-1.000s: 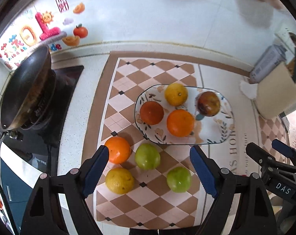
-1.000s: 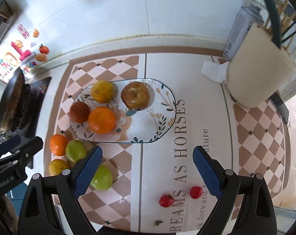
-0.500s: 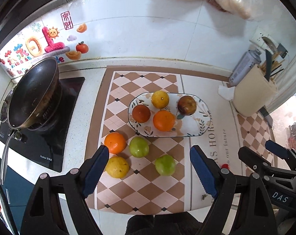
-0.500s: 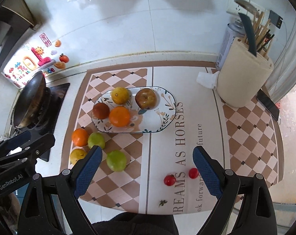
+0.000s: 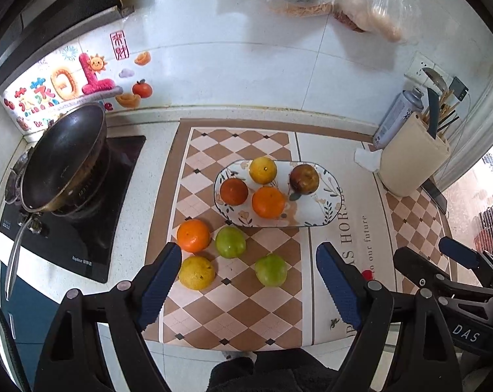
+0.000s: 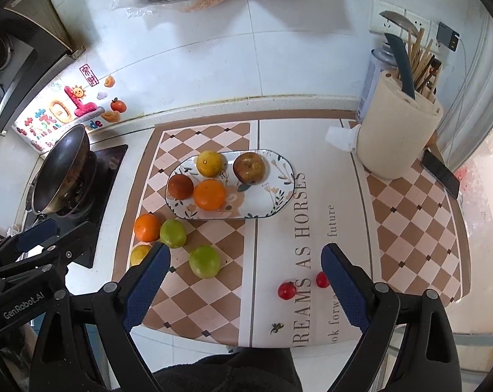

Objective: Organize fruits
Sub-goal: 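Move both tools back over the remaining fruits, then grasp the yellow citrus with the left tool while the right tool grasps a green apple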

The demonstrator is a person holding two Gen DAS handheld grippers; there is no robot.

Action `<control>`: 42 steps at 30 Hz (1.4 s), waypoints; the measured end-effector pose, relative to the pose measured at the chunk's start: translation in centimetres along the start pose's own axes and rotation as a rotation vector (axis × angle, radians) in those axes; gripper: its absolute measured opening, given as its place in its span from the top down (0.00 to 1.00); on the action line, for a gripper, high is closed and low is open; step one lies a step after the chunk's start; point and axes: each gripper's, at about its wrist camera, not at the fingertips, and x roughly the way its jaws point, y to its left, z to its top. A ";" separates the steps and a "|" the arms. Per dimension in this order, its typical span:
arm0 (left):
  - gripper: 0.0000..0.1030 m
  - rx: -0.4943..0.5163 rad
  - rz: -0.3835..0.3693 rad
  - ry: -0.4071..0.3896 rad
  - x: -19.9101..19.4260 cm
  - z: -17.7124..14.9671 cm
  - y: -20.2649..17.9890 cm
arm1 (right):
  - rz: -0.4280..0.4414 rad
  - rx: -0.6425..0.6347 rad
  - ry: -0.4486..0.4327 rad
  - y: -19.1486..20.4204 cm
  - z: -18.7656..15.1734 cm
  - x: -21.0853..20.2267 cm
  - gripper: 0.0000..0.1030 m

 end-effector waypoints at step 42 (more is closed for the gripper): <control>0.40 -0.072 -0.036 0.474 21.8 -7.2 8.0 | 0.108 0.094 0.483 1.5 -8.0 25.7 0.42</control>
